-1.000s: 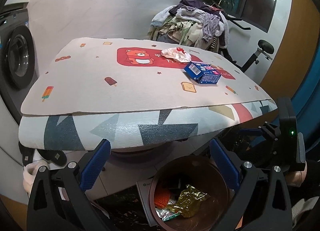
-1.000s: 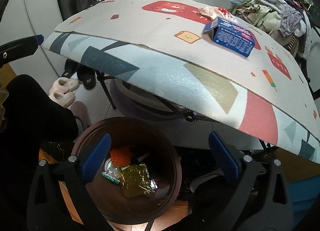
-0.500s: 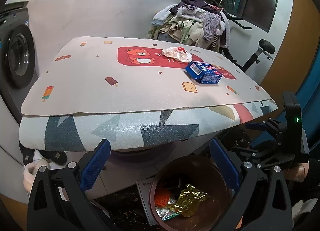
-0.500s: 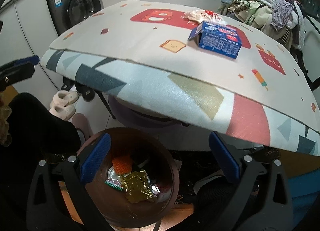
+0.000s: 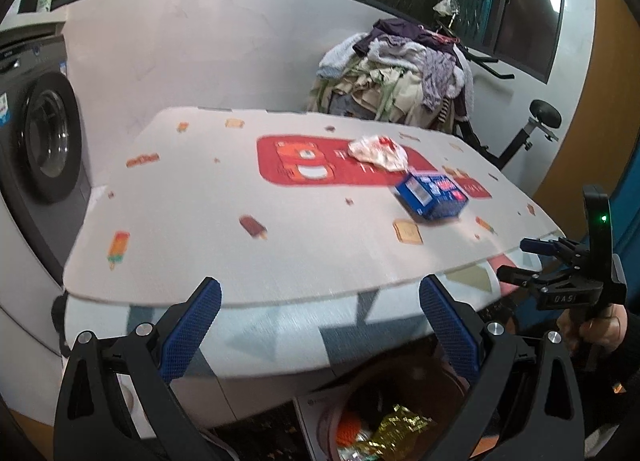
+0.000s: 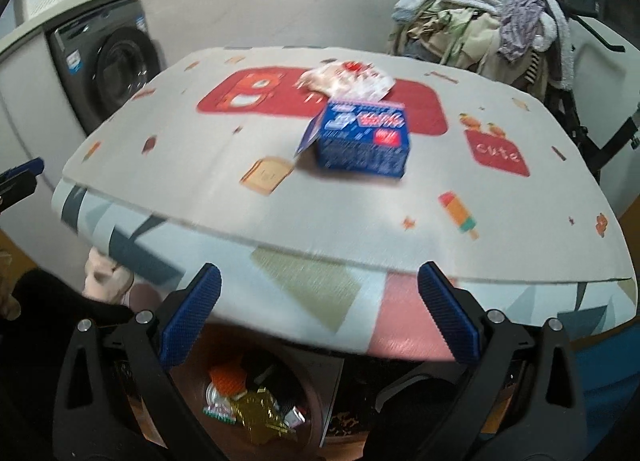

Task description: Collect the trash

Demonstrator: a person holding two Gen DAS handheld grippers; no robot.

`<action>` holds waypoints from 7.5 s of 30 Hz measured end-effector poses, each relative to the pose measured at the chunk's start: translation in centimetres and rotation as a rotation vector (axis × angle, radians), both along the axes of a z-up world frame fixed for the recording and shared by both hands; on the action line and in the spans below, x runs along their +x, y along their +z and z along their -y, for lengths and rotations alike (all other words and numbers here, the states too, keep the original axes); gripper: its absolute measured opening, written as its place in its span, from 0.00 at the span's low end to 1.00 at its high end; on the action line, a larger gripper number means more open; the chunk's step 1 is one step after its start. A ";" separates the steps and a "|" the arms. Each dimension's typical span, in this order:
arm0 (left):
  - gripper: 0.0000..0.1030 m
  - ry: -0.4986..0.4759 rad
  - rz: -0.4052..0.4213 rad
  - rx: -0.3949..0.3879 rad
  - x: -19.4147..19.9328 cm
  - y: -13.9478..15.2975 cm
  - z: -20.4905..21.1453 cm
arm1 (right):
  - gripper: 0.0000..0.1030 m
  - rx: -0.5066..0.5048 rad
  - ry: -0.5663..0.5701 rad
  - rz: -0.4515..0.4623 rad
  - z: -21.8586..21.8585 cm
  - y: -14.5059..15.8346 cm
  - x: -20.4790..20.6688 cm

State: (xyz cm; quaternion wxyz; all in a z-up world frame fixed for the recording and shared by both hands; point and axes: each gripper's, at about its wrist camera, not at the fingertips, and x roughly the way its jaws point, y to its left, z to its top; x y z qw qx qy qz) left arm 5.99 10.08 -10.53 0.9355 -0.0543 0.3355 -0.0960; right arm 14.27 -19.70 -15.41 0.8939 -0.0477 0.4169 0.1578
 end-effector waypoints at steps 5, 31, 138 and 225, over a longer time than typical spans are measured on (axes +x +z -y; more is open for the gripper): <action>0.94 0.014 0.014 0.002 1.4 0.6 -1.1 | 0.94 0.021 -0.038 0.006 0.7 0.6 2.5; 0.94 0.034 -0.051 -0.019 8.5 -2.6 -2.5 | 0.94 -0.013 -0.160 -0.074 -1.3 -2.9 18.4; 0.65 -0.429 -0.346 0.141 -2.8 -8.5 11.6 | 0.79 0.129 -0.070 0.123 3.6 0.7 -4.9; 0.94 0.093 0.231 0.185 -3.9 12.6 6.9 | 0.94 0.075 -0.052 0.309 1.7 14.0 -5.4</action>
